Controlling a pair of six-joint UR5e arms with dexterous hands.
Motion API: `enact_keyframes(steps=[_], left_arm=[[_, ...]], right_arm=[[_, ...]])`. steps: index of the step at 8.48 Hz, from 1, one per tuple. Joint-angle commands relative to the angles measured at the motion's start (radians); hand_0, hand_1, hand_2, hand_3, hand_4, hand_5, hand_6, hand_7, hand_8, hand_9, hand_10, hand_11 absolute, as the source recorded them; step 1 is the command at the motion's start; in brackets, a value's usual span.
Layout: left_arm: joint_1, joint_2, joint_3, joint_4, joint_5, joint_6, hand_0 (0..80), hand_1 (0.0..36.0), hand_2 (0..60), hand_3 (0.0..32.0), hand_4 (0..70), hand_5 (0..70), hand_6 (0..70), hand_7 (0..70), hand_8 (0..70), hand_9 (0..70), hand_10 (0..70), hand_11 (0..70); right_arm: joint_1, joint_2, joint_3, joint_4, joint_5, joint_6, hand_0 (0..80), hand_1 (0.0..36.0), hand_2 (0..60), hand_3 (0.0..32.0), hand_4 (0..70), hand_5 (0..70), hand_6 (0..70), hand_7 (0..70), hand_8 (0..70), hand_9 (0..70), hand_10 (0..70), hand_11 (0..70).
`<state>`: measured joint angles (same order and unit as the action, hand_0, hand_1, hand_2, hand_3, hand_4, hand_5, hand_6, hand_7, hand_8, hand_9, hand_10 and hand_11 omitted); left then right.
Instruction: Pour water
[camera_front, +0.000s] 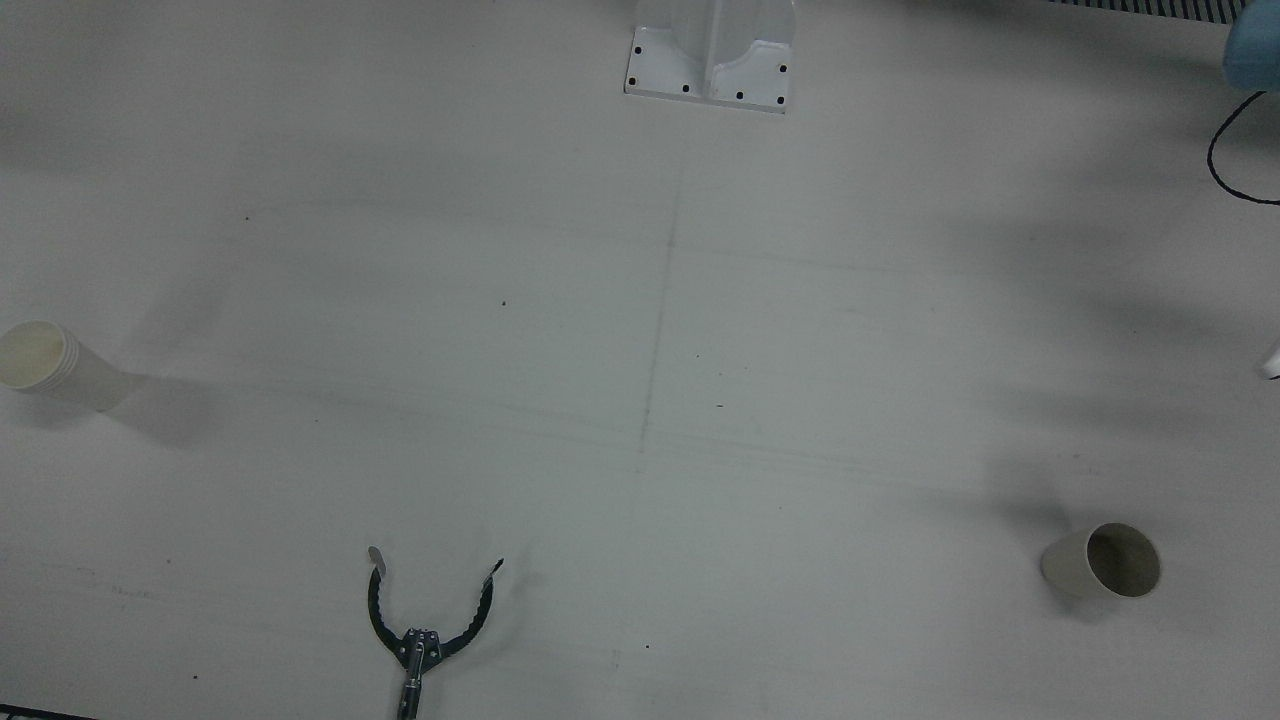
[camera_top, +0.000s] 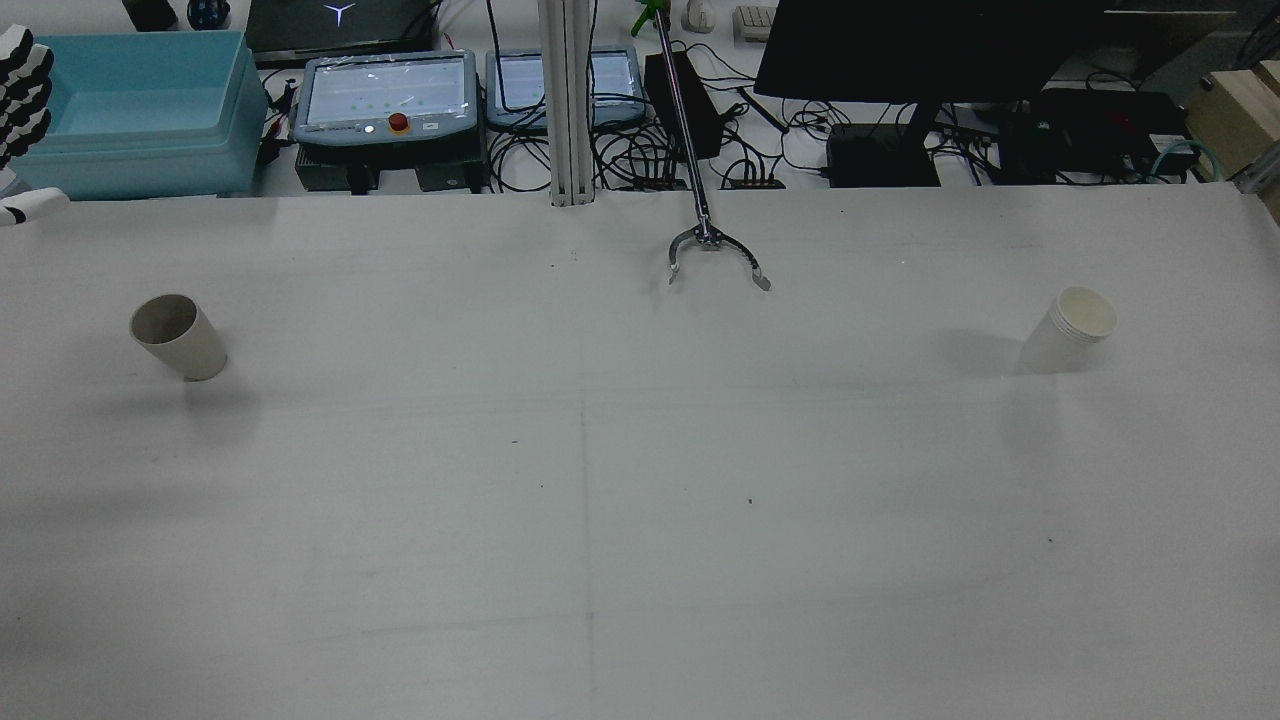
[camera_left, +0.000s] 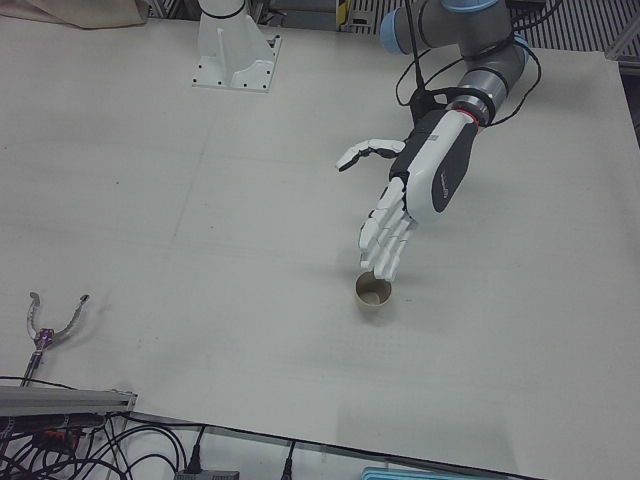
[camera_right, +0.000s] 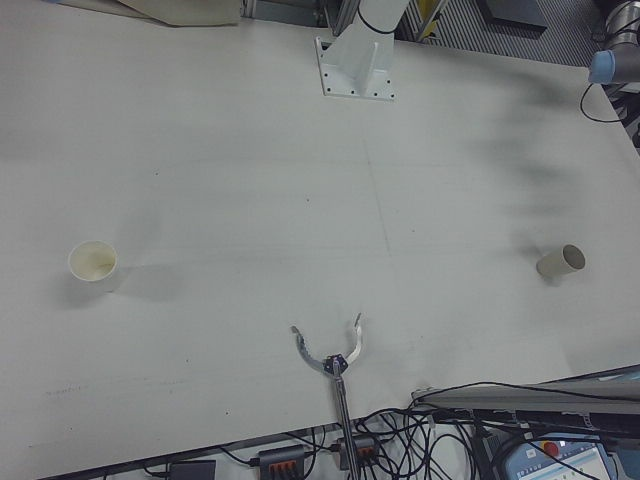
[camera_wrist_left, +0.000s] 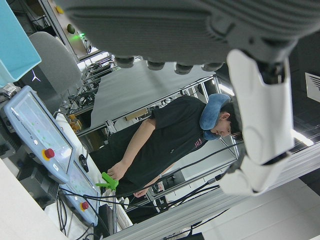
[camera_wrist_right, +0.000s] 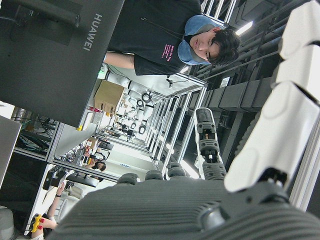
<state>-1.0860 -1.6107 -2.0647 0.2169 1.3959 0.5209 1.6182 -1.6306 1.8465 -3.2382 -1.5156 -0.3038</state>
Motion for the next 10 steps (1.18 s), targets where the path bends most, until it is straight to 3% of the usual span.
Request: enact_keyframes(steps=[1, 2, 3, 4, 5, 6, 7, 8, 9, 10], left_arm=[[0.0, 0.0, 0.0, -0.001, 0.002, -0.004, 48.6, 24.7, 29.9, 9.0, 0.0, 0.0, 0.0, 2.0, 0.0, 0.0, 0.0, 0.0], [0.001, 0.002, 0.006, -0.029, 0.0, -0.001, 44.0, 19.4, 28.3, 10.4, 0.0, 0.0, 0.0, 1.3, 0.0, 0.0, 0.0, 0.0], [0.002, 0.005, 0.012, -0.065, -0.015, 0.026, 43.0, 18.1, 26.8, 12.0, 0.0, 0.0, 0.0, 0.4, 0.0, 0.0, 0.0, 0.0], [0.0, 0.008, 0.027, -0.091, -0.043, 0.075, 45.7, 19.6, 25.9, 10.6, 0.0, 0.0, 0.0, 0.2, 0.0, 0.0, 0.0, 0.0], [0.001, 0.011, 0.085, -0.131, -0.044, 0.077, 46.0, 19.7, 25.4, 9.8, 0.0, 0.0, 0.0, 0.1, 0.0, 0.0, 0.0, 0.0], [0.0, 0.015, 0.189, -0.207, -0.037, 0.076, 35.8, 13.6, 24.7, 9.8, 0.0, 0.0, 0.0, 0.0, 0.0, 0.0, 0.0, 0.0], [0.0, 0.041, 0.262, -0.271, -0.035, 0.077, 15.4, 6.5, 17.6, 11.2, 0.0, 0.0, 0.0, 0.0, 0.0, 0.0, 0.0, 0.0], [0.0, 0.063, 0.355, -0.381, -0.034, 0.07, 12.3, 3.9, 12.0, 11.8, 0.0, 0.0, 0.0, 0.0, 0.0, 0.0, 0.0, 0.0], [0.001, 0.092, 0.395, -0.433, -0.032, 0.071, 15.0, 4.0, 11.0, 11.8, 0.0, 0.0, 0.0, 0.0, 0.0, 0.0, 0.0, 0.0], [0.002, 0.125, 0.4, -0.457, -0.032, 0.074, 31.7, 11.5, 21.1, 10.6, 0.0, 0.0, 0.0, 0.0, 0.0, 0.0, 0.0, 0.0]], right_arm=[[0.002, -0.002, 0.003, 0.0, 0.0, 0.0, 45.9, 12.2, 13.1, 0.0, 16.2, 13.5, 3.0, 5.8, 0.0, 0.0, 0.0, 0.0], [0.002, -0.002, 0.002, 0.0, 0.0, 0.0, 45.8, 12.1, 13.1, 0.0, 16.4, 13.6, 3.0, 5.8, 0.0, 0.0, 0.0, 0.0], [0.0, -0.003, -0.004, 0.0, 0.0, 0.0, 45.6, 11.8, 13.0, 0.0, 16.3, 13.5, 3.0, 5.7, 0.0, 0.0, 0.0, 0.0], [-0.001, -0.005, -0.012, 0.0, 0.002, 0.0, 45.7, 11.8, 12.8, 0.0, 15.2, 13.0, 2.8, 5.3, 0.0, 0.0, 0.0, 0.0], [-0.001, -0.012, -0.021, -0.002, 0.003, -0.001, 45.8, 11.9, 12.6, 0.0, 14.2, 12.4, 2.4, 4.7, 0.0, 0.0, 0.0, 0.0], [0.002, -0.026, -0.021, -0.002, 0.003, -0.001, 45.6, 11.9, 12.6, 0.0, 13.4, 11.9, 2.1, 4.2, 0.0, 0.0, 0.0, 0.0], [0.005, -0.034, -0.02, 0.0, 0.0, -0.003, 45.7, 11.8, 12.5, 0.0, 13.3, 12.0, 2.1, 4.2, 0.0, 0.0, 0.0, 0.0], [0.008, -0.046, -0.018, -0.002, 0.002, -0.001, 45.6, 11.8, 12.2, 0.0, 13.2, 12.1, 2.1, 4.4, 0.0, 0.0, 0.0, 0.0], [0.009, -0.052, -0.018, -0.002, 0.002, -0.001, 45.6, 11.8, 12.1, 0.0, 13.0, 12.3, 1.9, 4.1, 0.0, 0.0, 0.0, 0.0], [0.009, -0.063, -0.017, -0.002, 0.002, 0.0, 45.7, 11.8, 12.2, 0.0, 12.9, 12.6, 2.0, 4.5, 0.0, 0.0, 0.0, 0.0]])
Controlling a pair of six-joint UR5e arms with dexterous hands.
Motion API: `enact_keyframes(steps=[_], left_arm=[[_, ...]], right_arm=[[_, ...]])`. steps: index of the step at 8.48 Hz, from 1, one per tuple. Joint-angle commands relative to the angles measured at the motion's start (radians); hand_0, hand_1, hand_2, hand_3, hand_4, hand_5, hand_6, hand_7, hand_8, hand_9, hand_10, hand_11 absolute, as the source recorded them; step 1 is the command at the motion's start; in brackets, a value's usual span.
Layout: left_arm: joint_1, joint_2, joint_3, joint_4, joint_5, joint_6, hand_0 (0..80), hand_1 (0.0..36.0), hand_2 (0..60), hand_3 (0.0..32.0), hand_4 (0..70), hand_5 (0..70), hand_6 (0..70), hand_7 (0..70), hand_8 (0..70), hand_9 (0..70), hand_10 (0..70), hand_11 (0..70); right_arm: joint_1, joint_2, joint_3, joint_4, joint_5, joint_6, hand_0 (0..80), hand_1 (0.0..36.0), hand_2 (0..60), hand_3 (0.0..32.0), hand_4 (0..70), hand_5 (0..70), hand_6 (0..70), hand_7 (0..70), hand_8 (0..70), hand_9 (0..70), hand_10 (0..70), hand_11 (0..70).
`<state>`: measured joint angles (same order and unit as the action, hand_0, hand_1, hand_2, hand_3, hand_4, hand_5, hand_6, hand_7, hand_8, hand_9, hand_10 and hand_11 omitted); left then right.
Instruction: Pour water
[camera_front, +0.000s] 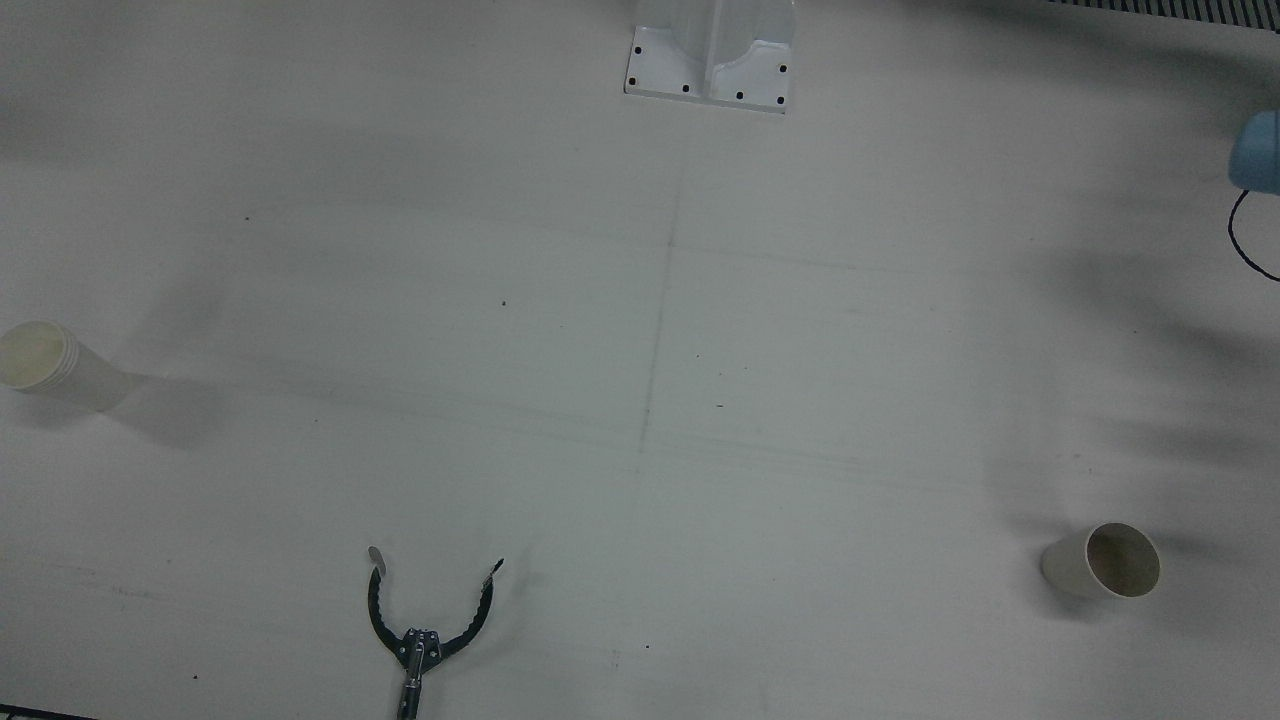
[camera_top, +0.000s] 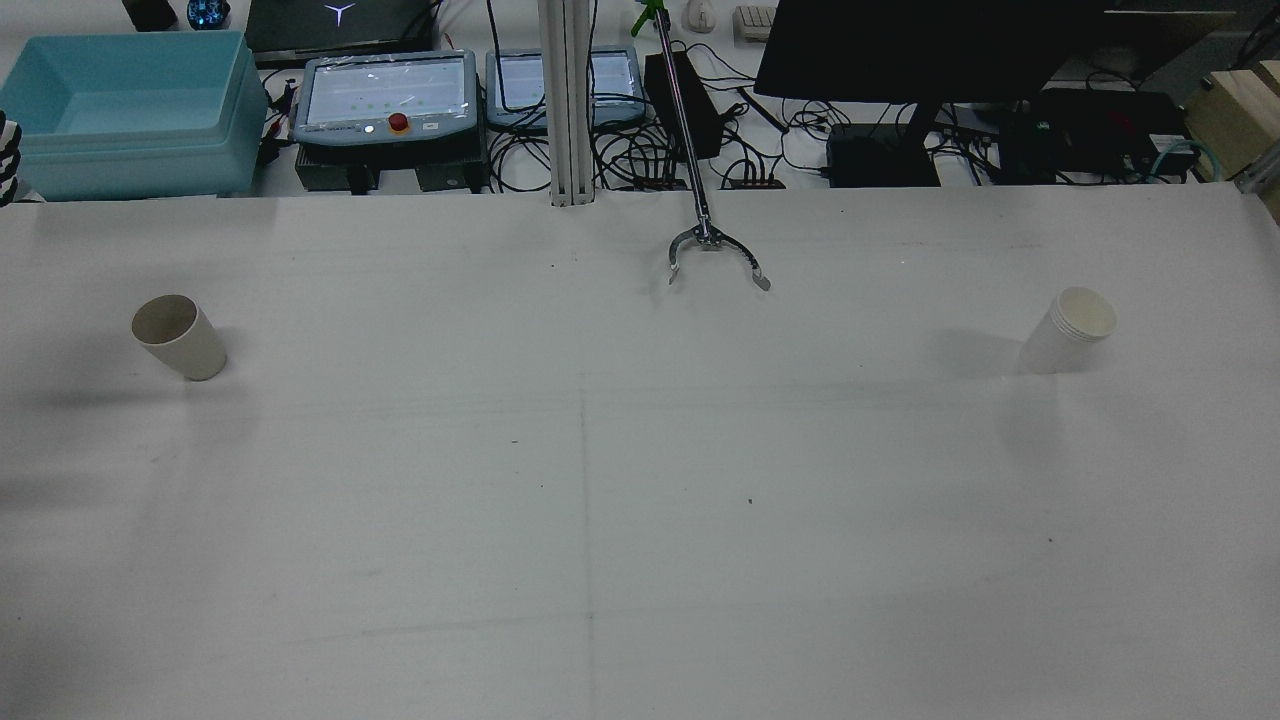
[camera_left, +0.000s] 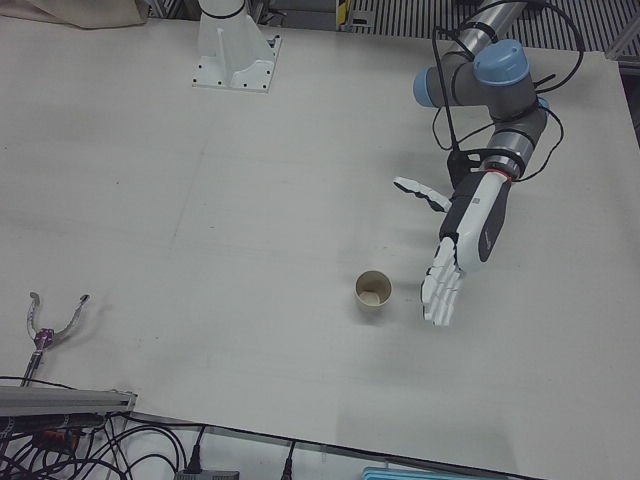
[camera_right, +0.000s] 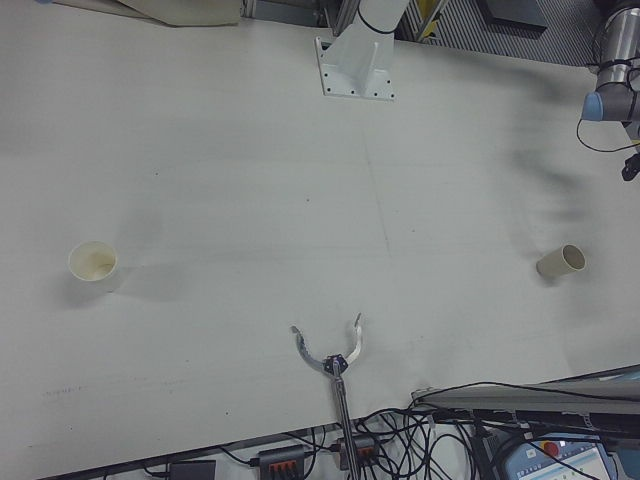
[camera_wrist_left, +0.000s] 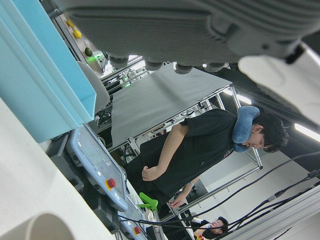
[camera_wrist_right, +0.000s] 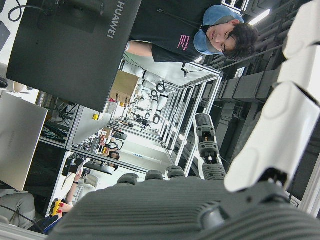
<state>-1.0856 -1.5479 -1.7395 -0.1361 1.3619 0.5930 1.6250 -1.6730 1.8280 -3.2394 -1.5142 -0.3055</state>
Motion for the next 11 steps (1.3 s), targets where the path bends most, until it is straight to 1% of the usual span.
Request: enact_keyframes(steps=[1, 2, 3, 5, 6, 7, 8, 9, 10, 11], left_arm=[[0.001, 0.083, 0.083, -0.117, 0.0, 0.004, 63.7, 28.8, 4.6, 8.6, 0.0, 0.0, 0.0, 0.0, 0.0, 0.0, 0.0, 0.2], [0.001, 0.084, 0.093, -0.131, 0.0, -0.005, 80.0, 33.4, 0.0, 7.0, 0.0, 0.0, 0.0, 0.0, 0.0, 0.0, 0.0, 2.1], [0.001, 0.08, 0.121, -0.184, 0.003, -0.008, 80.0, 32.7, 0.0, 6.6, 0.0, 0.0, 0.0, 0.0, 0.0, 0.0, 0.0, 2.5], [0.007, 0.054, 0.167, -0.238, 0.005, -0.005, 80.0, 30.2, 0.0, 6.6, 0.0, 0.0, 0.0, 0.0, 0.0, 0.0, 0.0, 1.8], [0.045, 0.042, 0.211, -0.288, 0.008, -0.015, 80.0, 30.1, 0.0, 6.6, 0.0, 0.0, 0.0, 0.0, 0.0, 0.0, 0.0, 1.8], [0.065, 0.005, 0.263, -0.296, 0.006, -0.075, 80.0, 30.7, 0.0, 6.0, 0.0, 0.0, 0.0, 0.0, 0.0, 0.0, 0.0, 2.2], [0.068, -0.03, 0.297, -0.289, 0.011, -0.131, 80.0, 31.0, 0.0, 5.6, 0.0, 0.0, 0.0, 0.8, 0.0, 0.0, 0.0, 2.7], [0.069, -0.072, 0.316, -0.257, 0.044, -0.171, 80.0, 31.6, 0.0, 5.4, 0.0, 0.0, 0.0, 1.7, 0.0, 0.0, 0.0, 3.2], [0.069, -0.104, 0.363, -0.257, 0.065, -0.177, 80.0, 31.6, 0.0, 5.2, 0.0, 0.0, 0.0, 2.2, 0.0, 0.0, 0.0, 3.2], [0.069, -0.139, 0.439, -0.282, 0.065, -0.197, 80.0, 31.4, 0.0, 5.2, 0.0, 0.0, 0.0, 2.2, 0.0, 0.0, 0.0, 3.0]], right_arm=[[0.004, -0.025, 0.007, -0.002, 0.0, 0.003, 45.6, 11.9, 12.2, 0.0, 12.9, 12.6, 1.8, 4.5, 0.0, 0.0, 0.0, 0.0], [0.009, -0.027, 0.008, 0.0, -0.001, 0.005, 45.6, 11.9, 12.2, 0.0, 12.6, 12.4, 1.6, 4.4, 0.0, 0.0, 0.0, 0.0], [0.009, -0.033, 0.011, -0.002, -0.001, 0.005, 45.7, 12.0, 12.1, 0.0, 12.7, 12.6, 1.7, 4.4, 0.0, 0.0, 0.0, 0.0], [0.007, -0.033, 0.013, -0.002, -0.001, 0.003, 45.7, 11.9, 12.4, 0.0, 13.5, 13.1, 1.9, 5.1, 0.0, 0.0, 0.0, 0.0], [0.007, -0.033, 0.013, -0.002, -0.001, 0.002, 45.7, 11.9, 12.4, 0.0, 13.6, 13.2, 2.0, 5.2, 0.0, 0.0, 0.0, 0.0], [0.006, -0.033, 0.013, -0.002, 0.0, 0.002, 45.7, 11.9, 12.5, 0.0, 13.6, 13.2, 2.0, 5.2, 0.0, 0.0, 0.0, 0.0], [0.006, -0.033, 0.011, -0.002, 0.0, 0.0, 45.7, 11.9, 12.6, 0.0, 13.8, 13.1, 2.1, 5.4, 0.0, 0.0, 0.0, 0.0], [0.004, -0.033, 0.011, 0.0, 0.0, -0.001, 45.7, 11.8, 12.5, 0.0, 13.6, 13.0, 2.1, 5.1, 0.0, 0.0, 0.0, 0.0], [0.004, -0.033, 0.01, -0.002, 0.0, -0.003, 45.6, 11.8, 12.6, 0.0, 13.9, 12.9, 2.2, 5.2, 0.0, 0.0, 0.0, 0.0], [0.004, -0.033, 0.008, -0.002, -0.001, -0.003, 45.7, 11.8, 12.6, 0.0, 13.7, 12.9, 2.2, 5.3, 0.0, 0.0, 0.0, 0.0]])
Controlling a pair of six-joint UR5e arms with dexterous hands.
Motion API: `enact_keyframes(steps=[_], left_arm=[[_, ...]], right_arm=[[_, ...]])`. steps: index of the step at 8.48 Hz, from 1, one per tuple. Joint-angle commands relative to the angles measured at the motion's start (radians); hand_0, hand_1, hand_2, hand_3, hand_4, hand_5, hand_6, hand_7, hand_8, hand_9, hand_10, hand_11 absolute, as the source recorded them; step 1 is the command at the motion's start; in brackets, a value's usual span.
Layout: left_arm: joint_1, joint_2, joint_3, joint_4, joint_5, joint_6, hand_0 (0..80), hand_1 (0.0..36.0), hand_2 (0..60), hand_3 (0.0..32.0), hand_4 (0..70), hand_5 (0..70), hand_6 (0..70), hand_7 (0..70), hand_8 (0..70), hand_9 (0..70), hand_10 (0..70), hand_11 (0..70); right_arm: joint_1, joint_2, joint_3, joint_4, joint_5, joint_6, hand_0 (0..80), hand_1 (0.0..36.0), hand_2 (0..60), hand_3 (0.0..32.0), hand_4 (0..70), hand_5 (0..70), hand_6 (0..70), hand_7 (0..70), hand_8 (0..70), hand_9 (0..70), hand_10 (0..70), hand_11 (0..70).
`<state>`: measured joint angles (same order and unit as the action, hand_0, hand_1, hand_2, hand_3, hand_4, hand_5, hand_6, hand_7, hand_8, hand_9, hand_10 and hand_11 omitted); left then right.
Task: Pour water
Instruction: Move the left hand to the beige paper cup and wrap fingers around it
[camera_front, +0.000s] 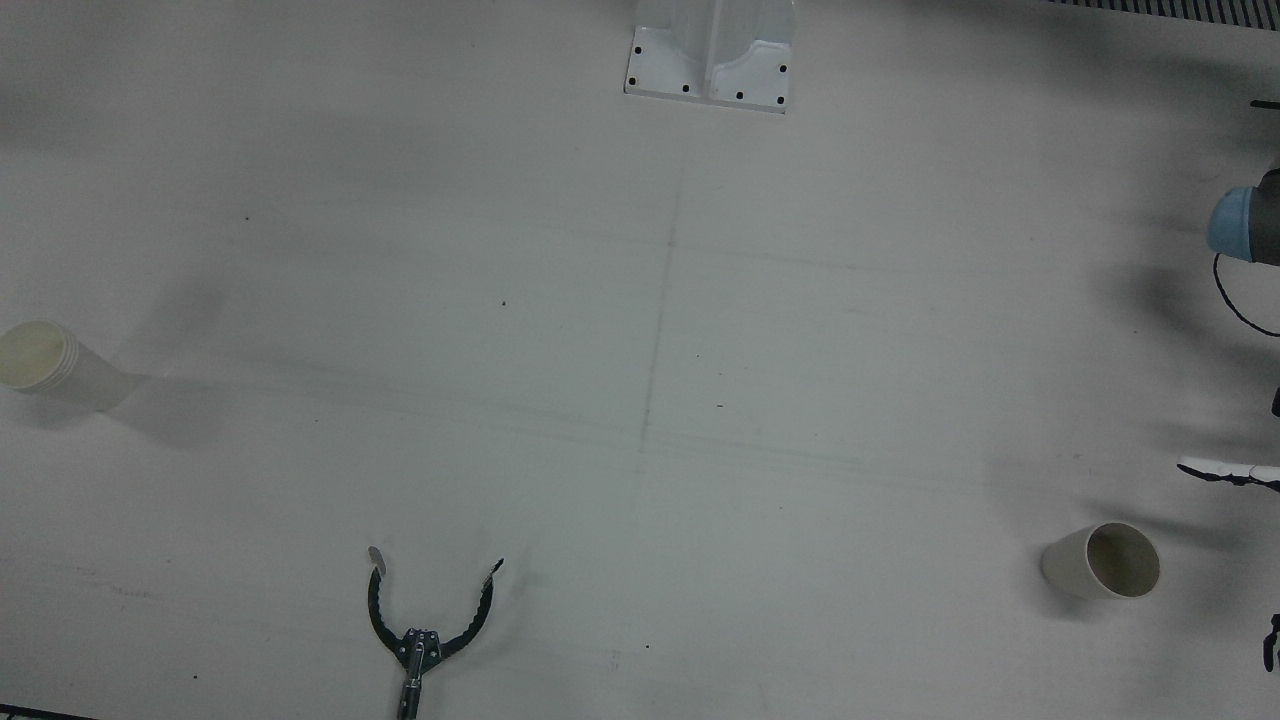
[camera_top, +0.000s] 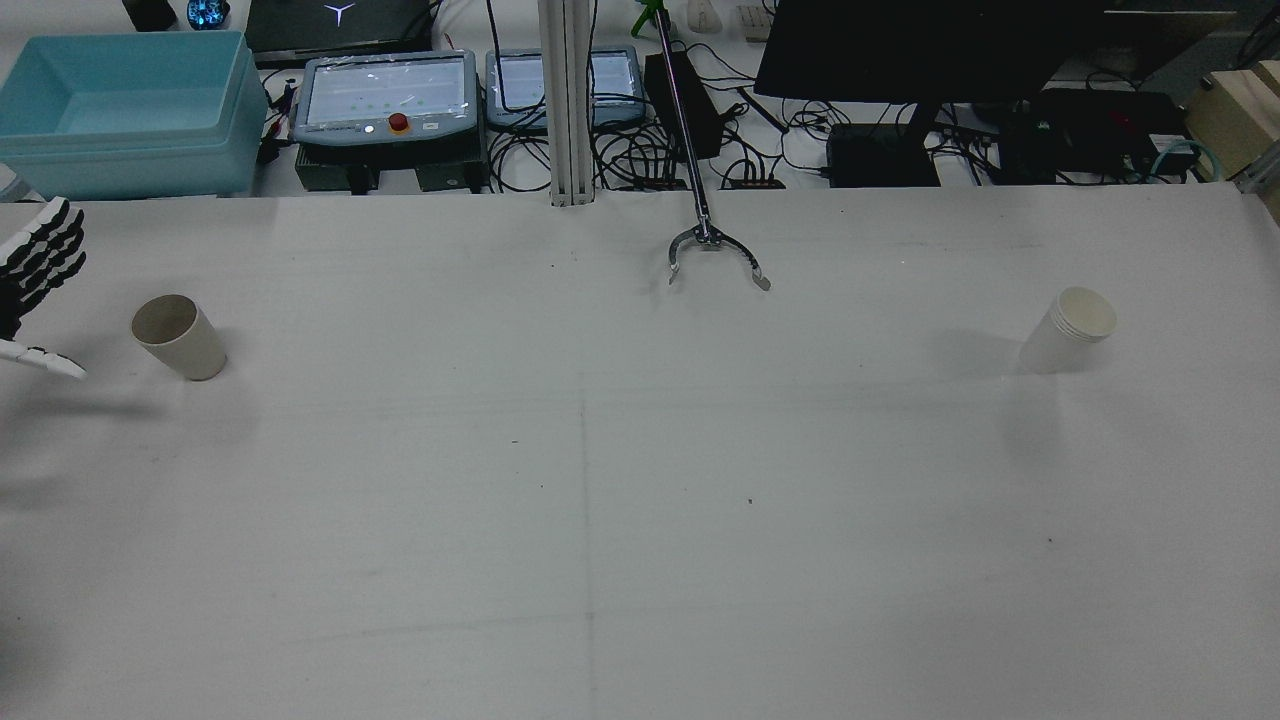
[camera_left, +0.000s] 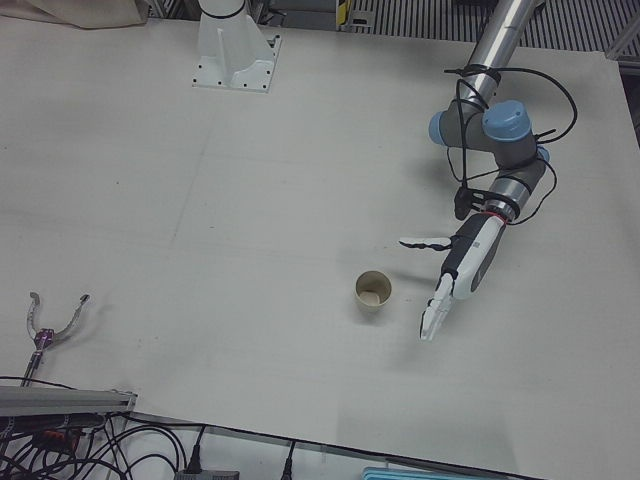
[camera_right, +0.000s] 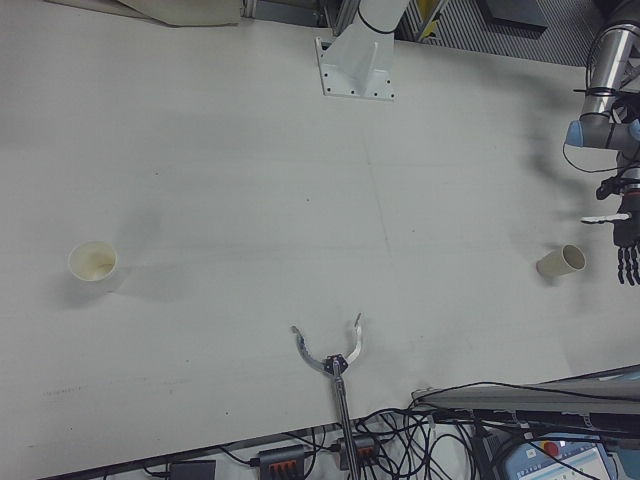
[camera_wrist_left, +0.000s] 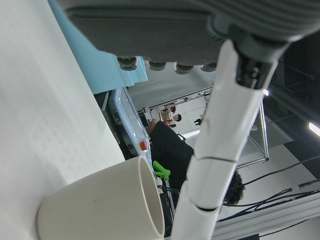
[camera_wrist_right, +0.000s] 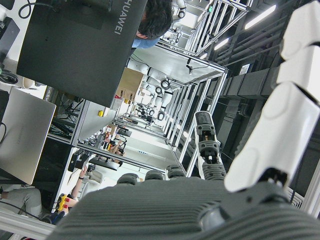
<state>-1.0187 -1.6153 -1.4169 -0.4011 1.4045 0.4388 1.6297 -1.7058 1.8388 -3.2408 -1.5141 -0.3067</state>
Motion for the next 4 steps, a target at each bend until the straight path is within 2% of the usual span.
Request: enact_keyframes(steps=[1, 4], left_arm=[[0.002, -0.081, 0.159, -0.04, 0.021, -0.043, 80.0, 31.4, 0.0, 5.4, 0.0, 0.0, 0.0, 2.0, 0.0, 0.0, 0.0, 2.9], [0.077, -0.083, 0.17, -0.056, 0.011, -0.038, 72.6, 30.7, 0.0, 5.6, 0.0, 0.0, 0.0, 2.0, 0.0, 0.0, 0.0, 2.9]], right_arm=[[-0.001, 0.0, -0.004, -0.001, -0.001, -0.002, 45.7, 11.8, 12.7, 0.0, 14.0, 12.8, 2.3, 5.3, 0.0, 0.0, 0.0, 0.0], [-0.008, 0.002, -0.009, -0.001, 0.002, -0.005, 45.6, 11.7, 13.2, 0.0, 15.2, 12.9, 2.6, 5.8, 0.0, 0.0, 0.0, 0.0]])
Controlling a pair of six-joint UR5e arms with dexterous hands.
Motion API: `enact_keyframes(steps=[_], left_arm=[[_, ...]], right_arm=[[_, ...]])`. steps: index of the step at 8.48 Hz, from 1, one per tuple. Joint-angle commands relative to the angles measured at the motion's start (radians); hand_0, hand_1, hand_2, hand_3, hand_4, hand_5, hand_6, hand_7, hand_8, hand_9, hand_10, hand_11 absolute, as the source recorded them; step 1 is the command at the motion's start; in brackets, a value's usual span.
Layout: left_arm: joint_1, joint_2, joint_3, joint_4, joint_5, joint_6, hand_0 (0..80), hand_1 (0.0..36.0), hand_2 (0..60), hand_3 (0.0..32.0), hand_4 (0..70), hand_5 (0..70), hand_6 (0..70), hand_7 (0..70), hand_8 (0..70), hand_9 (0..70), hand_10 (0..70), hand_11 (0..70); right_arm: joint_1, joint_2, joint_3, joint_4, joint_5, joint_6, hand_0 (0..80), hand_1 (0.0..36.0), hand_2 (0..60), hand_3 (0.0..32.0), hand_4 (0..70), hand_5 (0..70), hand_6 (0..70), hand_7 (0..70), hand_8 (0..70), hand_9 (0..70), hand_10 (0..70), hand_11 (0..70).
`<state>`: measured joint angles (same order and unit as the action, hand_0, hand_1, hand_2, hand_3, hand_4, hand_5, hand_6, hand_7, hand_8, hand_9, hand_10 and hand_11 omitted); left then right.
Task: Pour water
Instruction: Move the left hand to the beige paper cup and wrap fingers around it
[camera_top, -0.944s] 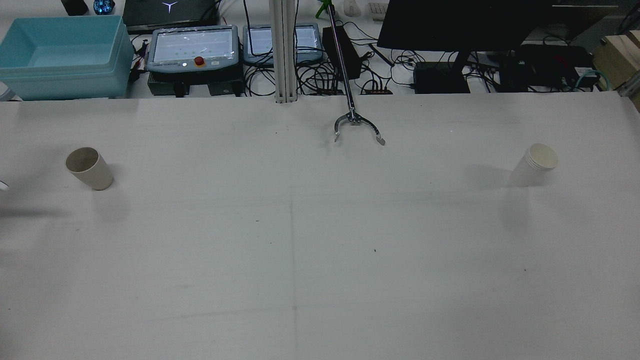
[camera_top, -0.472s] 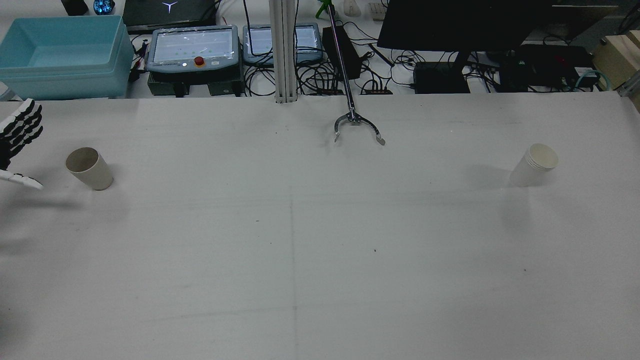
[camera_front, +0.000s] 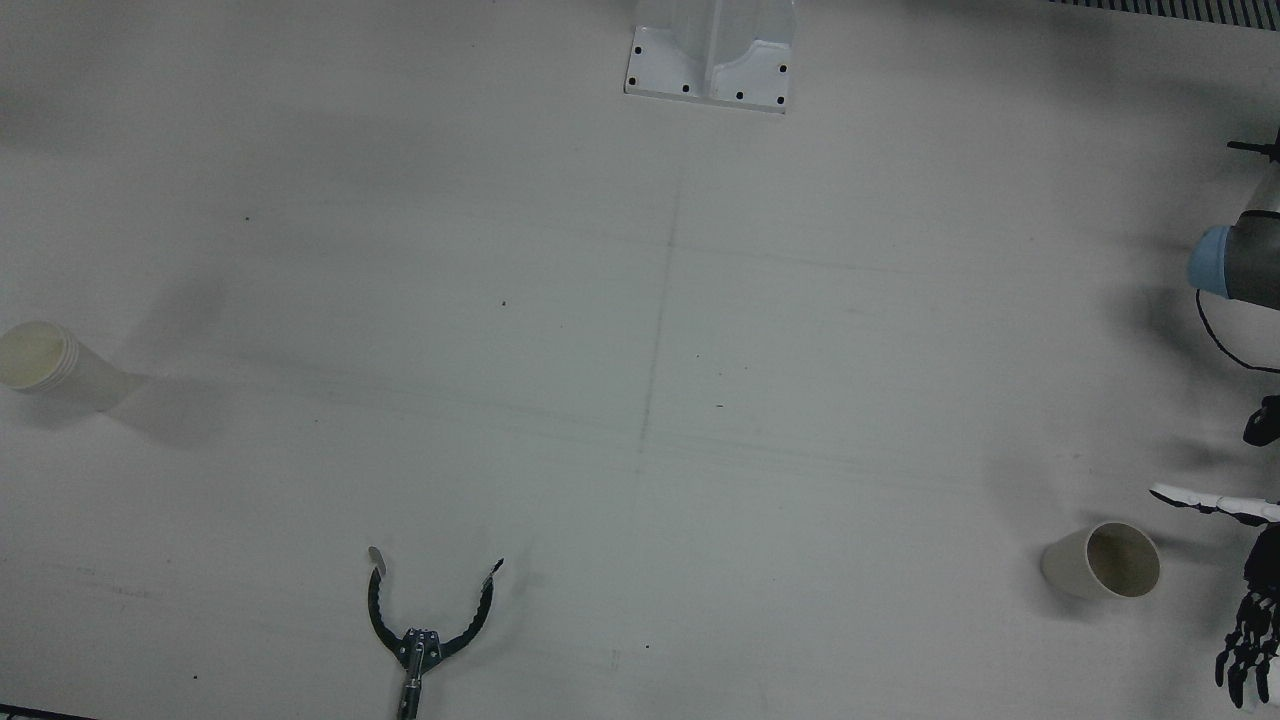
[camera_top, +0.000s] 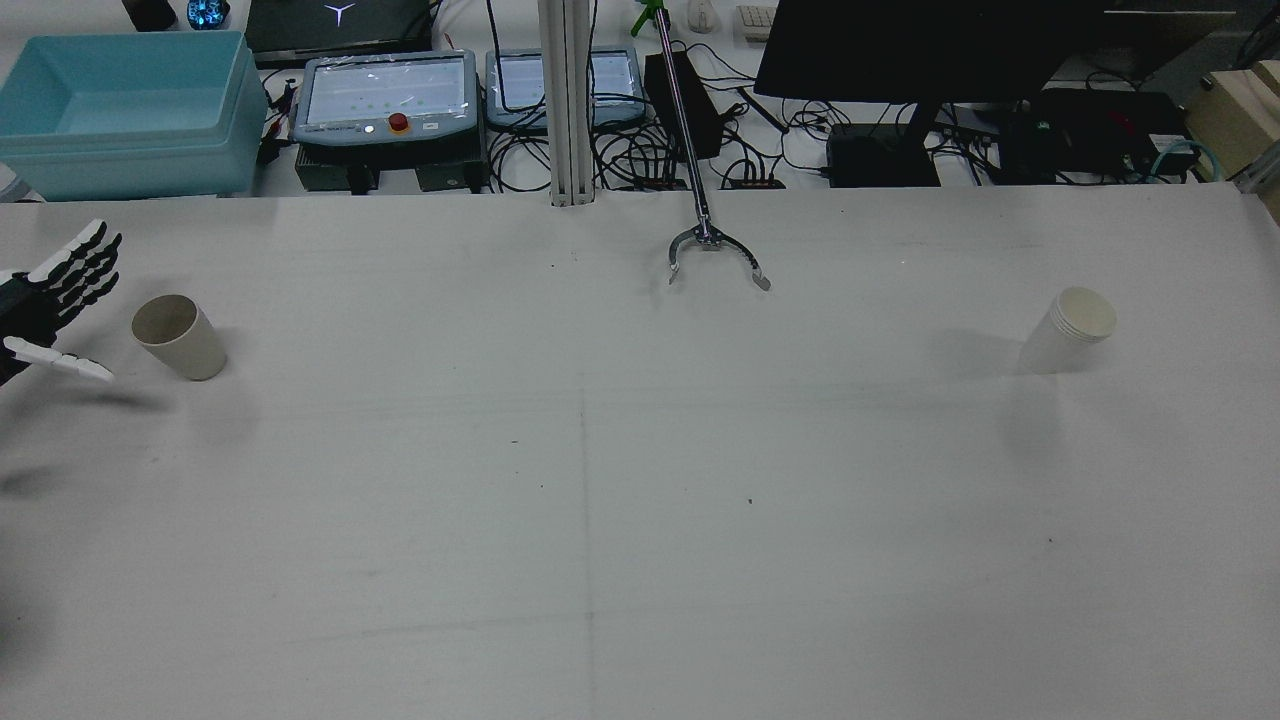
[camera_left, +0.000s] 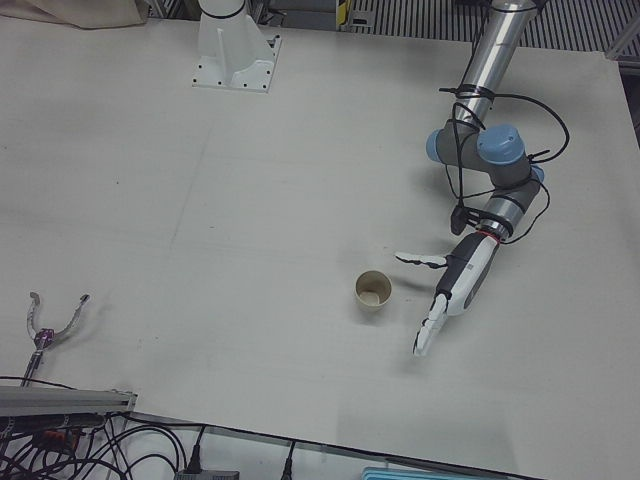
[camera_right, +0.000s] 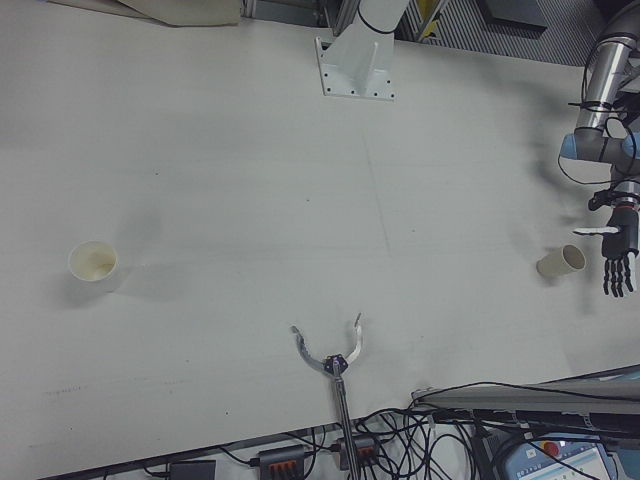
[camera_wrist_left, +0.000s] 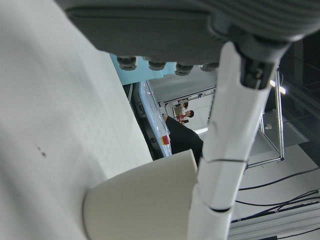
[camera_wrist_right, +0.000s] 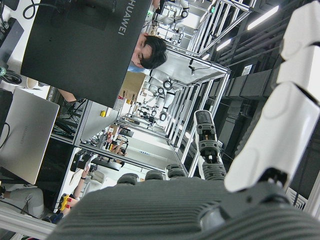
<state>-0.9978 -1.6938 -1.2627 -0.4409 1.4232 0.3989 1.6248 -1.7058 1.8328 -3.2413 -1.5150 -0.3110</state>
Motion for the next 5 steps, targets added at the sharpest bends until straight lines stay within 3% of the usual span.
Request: enact_keyframes(steps=[1, 5], left_arm=[[0.071, -0.004, 0.029, -0.033, -0.009, 0.005, 72.2, 30.8, 0.0, 5.6, 0.0, 0.0, 0.0, 2.2, 0.0, 0.0, 0.0, 3.1], [0.079, -0.032, 0.025, -0.032, -0.007, 0.005, 75.3, 31.4, 0.0, 5.2, 0.0, 0.0, 0.0, 2.7, 0.0, 0.0, 0.0, 3.2]], right_arm=[[-0.002, 0.002, -0.003, 0.001, 0.003, 0.0, 45.6, 11.8, 13.2, 0.0, 14.7, 12.9, 2.5, 5.4, 0.0, 0.0, 0.0, 0.0], [-0.003, 0.003, -0.003, 0.002, 0.003, -0.005, 45.6, 11.9, 13.7, 0.0, 15.3, 12.9, 2.8, 5.8, 0.0, 0.0, 0.0, 0.0]])
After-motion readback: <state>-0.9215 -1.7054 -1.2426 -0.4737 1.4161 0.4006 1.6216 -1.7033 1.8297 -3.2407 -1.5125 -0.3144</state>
